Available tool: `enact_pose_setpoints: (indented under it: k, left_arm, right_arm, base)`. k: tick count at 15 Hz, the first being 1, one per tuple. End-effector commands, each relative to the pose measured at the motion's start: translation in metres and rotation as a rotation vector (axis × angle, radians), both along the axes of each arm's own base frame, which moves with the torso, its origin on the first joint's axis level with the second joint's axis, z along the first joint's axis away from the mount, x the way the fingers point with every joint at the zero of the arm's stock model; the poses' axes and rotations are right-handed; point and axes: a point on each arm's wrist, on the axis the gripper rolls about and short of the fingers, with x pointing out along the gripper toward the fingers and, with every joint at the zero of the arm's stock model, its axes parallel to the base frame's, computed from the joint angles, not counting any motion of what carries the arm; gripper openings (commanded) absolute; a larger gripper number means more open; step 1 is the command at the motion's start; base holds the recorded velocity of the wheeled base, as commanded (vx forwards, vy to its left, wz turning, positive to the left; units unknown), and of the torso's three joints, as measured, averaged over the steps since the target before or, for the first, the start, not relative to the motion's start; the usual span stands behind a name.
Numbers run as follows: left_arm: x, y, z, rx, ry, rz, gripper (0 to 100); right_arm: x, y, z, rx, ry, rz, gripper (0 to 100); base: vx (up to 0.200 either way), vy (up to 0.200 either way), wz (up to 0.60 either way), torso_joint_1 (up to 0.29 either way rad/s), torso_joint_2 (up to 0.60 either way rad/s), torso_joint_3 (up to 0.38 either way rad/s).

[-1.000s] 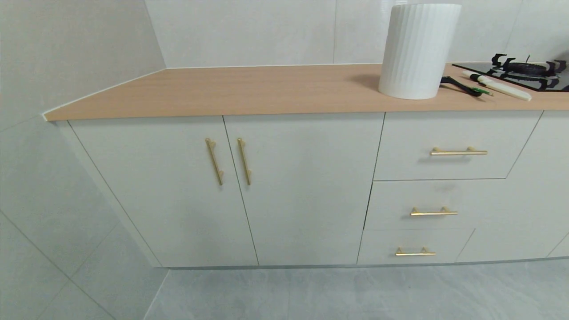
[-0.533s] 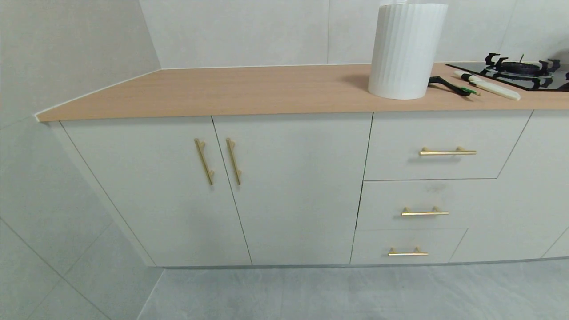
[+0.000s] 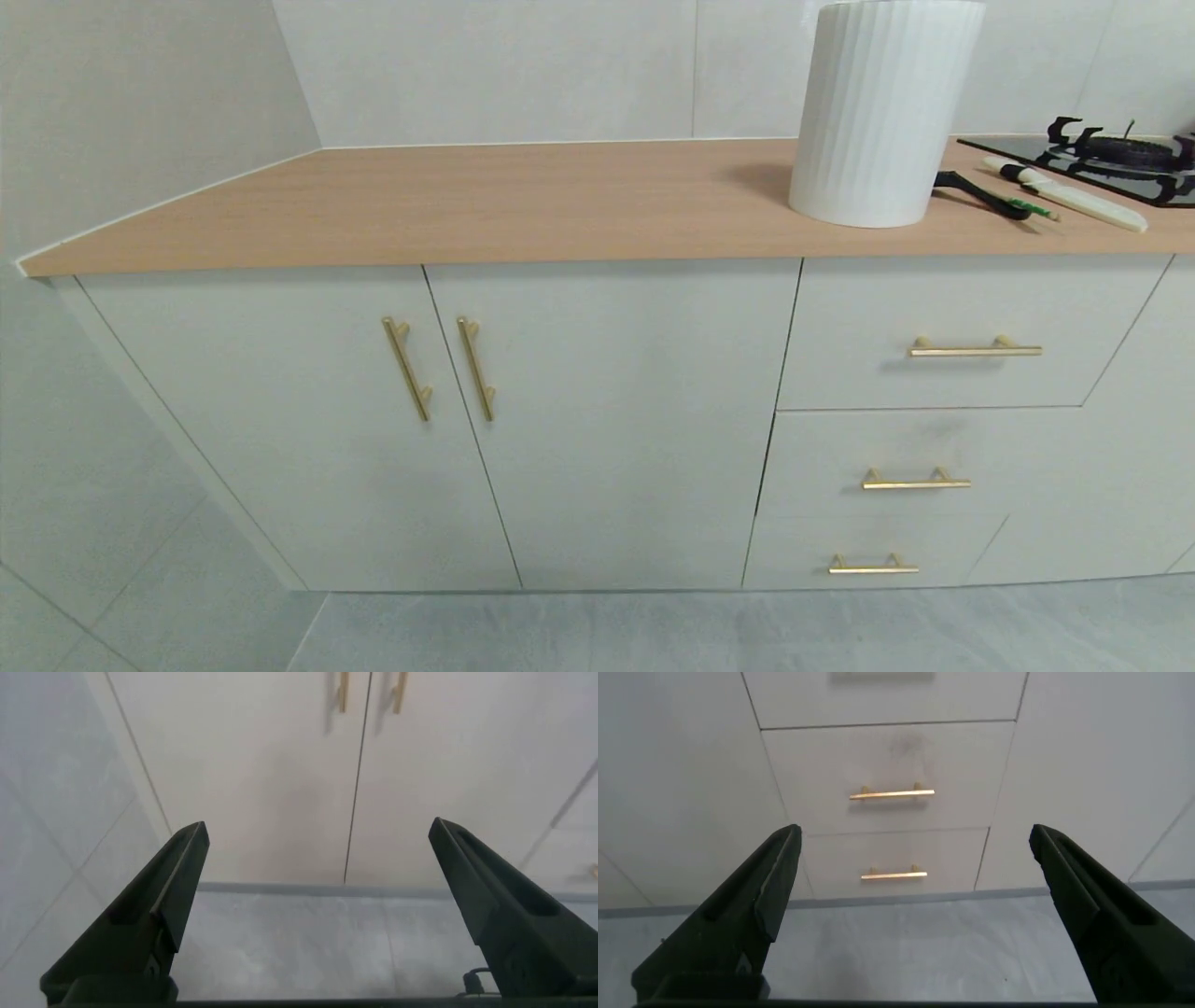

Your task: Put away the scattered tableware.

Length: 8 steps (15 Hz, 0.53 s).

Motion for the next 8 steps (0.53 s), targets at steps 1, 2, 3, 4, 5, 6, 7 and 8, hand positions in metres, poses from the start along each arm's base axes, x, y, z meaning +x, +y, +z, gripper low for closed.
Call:
enact_pose_setpoints:
  k: [1, 2, 3, 4, 5, 6, 7, 8]
  left_arm:
    - [0.0001, 0.0, 0.0, 0.0, 0.002, 0.001, 100]
    - [0.0001, 0.0, 0.0, 0.0, 0.002, 0.001, 100]
    - [0.0001, 0.0, 0.0, 0.001, 0.002, 0.001, 100]
    - [0.0001, 0.0, 0.0, 0.006, 0.002, 0.001, 100]
    - [0.0001, 0.0, 0.0, 0.007, 0.002, 0.0, 100]
    - [0.0001, 0.0, 0.0, 0.015, 0.002, 0.0, 100]
    - [0.0001, 0.0, 0.0, 0.014, 0.002, 0.0, 100]
    - [0.0001, 0.0, 0.0, 0.007, 0.002, 0.001, 100]
  right_arm:
    - [0.0001, 0.0, 0.0001, -0.001, 0.001, 0.0, 100]
    - [0.0001, 0.0, 0.0001, -0.001, 0.001, 0.0, 100]
    - [0.0001, 0.0, 0.0001, -0.001, 0.001, 0.0, 100]
    - [0.0001, 0.0, 0.0001, -0.001, 0.001, 0.0, 100]
    - [0.0001, 0.0, 0.0001, -0.001, 0.001, 0.0, 100]
    - [0.0001, 0.0, 0.0001, -0.001, 0.001, 0.0, 100]
    - [0.0001, 0.0, 0.0001, -0.001, 0.001, 0.0, 100]
    - [0.0, 0.0, 0.0, -0.001, 0.0, 0.0, 100]
  base:
    - [0.0, 0.0, 0.0, 0.0, 0.0, 0.0]
    - [0.0, 0.0, 0.0, 0.0, 0.0, 0.0]
    - [0.0, 0.0, 0.0, 0.0, 0.0, 0.0]
    - [0.0, 0.0, 0.0, 0.0, 0.0, 0.0]
    - [0.0, 0.0, 0.0, 0.0, 0.0, 0.0]
    - [0.0, -0.2, 0.0, -0.002, 0.0, 0.002]
    - [0.0, -0.2, 0.0, 0.002, 0.0, 0.002]
    - [0.0, -0.2, 0.0, -0.002, 0.01, 0.007]
